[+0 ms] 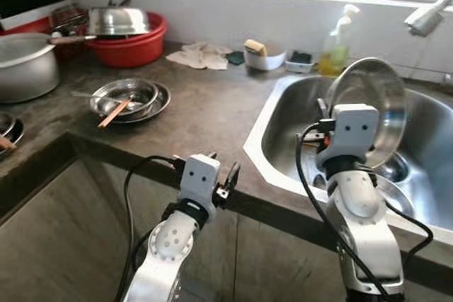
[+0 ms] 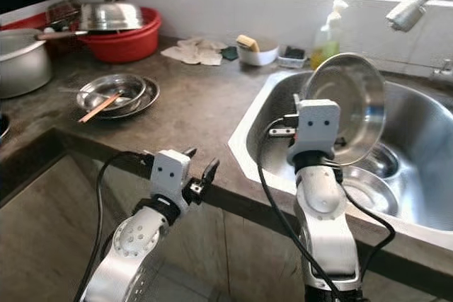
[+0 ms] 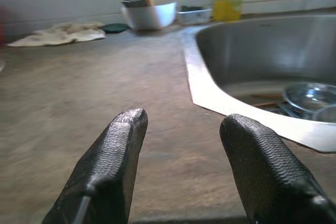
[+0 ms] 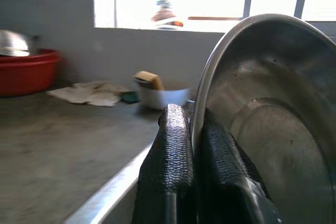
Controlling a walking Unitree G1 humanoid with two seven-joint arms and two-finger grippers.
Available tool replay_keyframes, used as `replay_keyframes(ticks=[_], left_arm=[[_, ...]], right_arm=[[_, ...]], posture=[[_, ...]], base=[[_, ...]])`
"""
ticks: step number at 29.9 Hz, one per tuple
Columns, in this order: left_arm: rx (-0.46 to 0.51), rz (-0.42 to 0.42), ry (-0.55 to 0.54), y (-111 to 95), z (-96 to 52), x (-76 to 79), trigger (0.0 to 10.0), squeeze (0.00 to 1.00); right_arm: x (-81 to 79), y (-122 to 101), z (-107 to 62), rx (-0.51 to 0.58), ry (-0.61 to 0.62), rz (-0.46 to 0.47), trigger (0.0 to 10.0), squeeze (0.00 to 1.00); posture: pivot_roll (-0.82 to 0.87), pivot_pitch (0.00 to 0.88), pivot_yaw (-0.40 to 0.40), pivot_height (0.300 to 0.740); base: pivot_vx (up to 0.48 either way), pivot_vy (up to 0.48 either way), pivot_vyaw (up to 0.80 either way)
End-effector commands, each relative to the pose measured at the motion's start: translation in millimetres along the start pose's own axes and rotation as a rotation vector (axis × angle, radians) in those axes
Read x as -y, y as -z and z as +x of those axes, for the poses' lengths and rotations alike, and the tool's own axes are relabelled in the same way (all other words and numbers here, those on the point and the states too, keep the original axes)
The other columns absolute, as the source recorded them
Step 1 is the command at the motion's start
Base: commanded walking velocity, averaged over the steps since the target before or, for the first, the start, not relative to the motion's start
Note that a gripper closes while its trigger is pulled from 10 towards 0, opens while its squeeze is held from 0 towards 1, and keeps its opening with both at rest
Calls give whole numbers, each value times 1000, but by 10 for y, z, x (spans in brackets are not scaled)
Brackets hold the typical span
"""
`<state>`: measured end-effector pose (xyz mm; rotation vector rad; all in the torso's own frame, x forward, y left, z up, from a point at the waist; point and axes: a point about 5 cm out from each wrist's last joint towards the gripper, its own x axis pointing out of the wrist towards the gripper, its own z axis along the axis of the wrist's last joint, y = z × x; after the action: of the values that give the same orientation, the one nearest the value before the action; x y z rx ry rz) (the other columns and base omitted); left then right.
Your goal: Kitchen organization
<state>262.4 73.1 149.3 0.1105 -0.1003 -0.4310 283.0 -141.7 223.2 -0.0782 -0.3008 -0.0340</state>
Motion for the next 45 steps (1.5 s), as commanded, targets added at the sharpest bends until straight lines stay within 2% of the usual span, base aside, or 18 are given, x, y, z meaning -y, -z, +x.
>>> replay_keyframes(ticks=[1,11,18,26,29,34,41,45], left_arm=[[1,5,2,4,-1,12,10000,0],[-4,-4,-8,11,-3,0,10000,0],[-11,-20,-34,14,2,-28,10000,0],[-13,-27,-29,21,-17,-8,10000,0],[-12,-28,-30,17,-24,-2,10000,0],[-14,-36,-26,15,-34,14,10000,0],[-14,-51,-11,5,-59,60,10000,0],[-25,-64,2,8,-119,104,10000,0]], right_arm=[[13,-108,27,44,3,-2,10000,0],[8,-118,46,35,-13,7,10000,0],[40,-45,118,-48,-60,6,10000,0],[108,-29,222,-78,-77,1,10000,0],[112,-18,253,-90,-93,0,10000,0],[75,106,356,-181,-159,-14,10000,0],[38,222,523,-275,-265,-37,10000,0],[63,358,693,-393,-348,-89,10000,0]], posture=[[-13,0,-3,740],[-13,0,-2,740],[-13,0,-3,740],[-10,1,-6,740],[-5,3,-11,740],[-9,9,-13,740],[-6,28,-22,740],[-3,65,-31,740]], base=[[0,-416,0],[79,-405,0],[34,0,0],[0,0,0],[0,0,-710],[0,0,-800],[0,0,0],[0,0,0]])
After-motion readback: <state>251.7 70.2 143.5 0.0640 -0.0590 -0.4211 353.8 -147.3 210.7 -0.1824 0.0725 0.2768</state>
